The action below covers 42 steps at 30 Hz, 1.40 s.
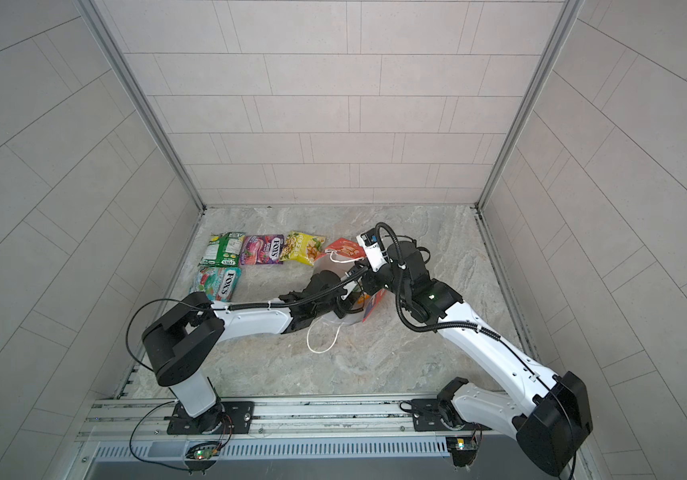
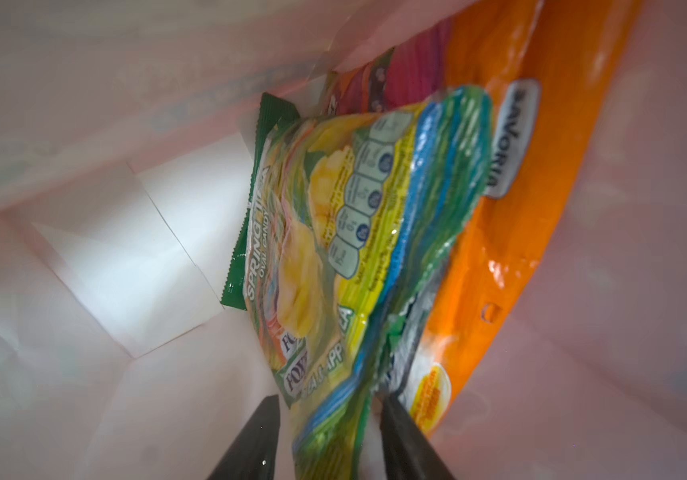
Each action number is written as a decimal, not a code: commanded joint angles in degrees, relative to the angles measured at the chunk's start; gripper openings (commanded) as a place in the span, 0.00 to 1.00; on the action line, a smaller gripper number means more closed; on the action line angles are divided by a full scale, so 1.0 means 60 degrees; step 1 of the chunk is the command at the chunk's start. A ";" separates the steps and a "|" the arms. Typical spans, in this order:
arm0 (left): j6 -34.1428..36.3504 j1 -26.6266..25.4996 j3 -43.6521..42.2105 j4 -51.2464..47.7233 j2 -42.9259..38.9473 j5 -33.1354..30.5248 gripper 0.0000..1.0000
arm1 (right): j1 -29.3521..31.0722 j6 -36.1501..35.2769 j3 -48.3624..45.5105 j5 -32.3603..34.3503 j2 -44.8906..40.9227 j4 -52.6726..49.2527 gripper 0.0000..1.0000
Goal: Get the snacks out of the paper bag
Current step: 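Push the left gripper down into the bag toward the green-yellow packet, then grasp the green-yellow spring tea packet with the left gripper and lift it out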
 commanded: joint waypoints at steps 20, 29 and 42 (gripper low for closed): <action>0.0198 0.0038 0.0546 0.0529 0.0539 -0.0593 0.01 | -0.0071 0.0144 -0.0205 -0.0279 -0.0294 0.0523 0.00; 0.0267 0.0052 0.0193 0.0507 -0.0589 -0.0607 0.00 | -0.0193 0.0249 -0.0215 -0.0198 -0.0208 0.0526 0.00; 0.0220 0.0027 -0.0984 0.0183 -0.2788 -0.0170 0.00 | -0.0282 0.0348 -0.0222 -0.0021 -0.0085 0.0543 0.00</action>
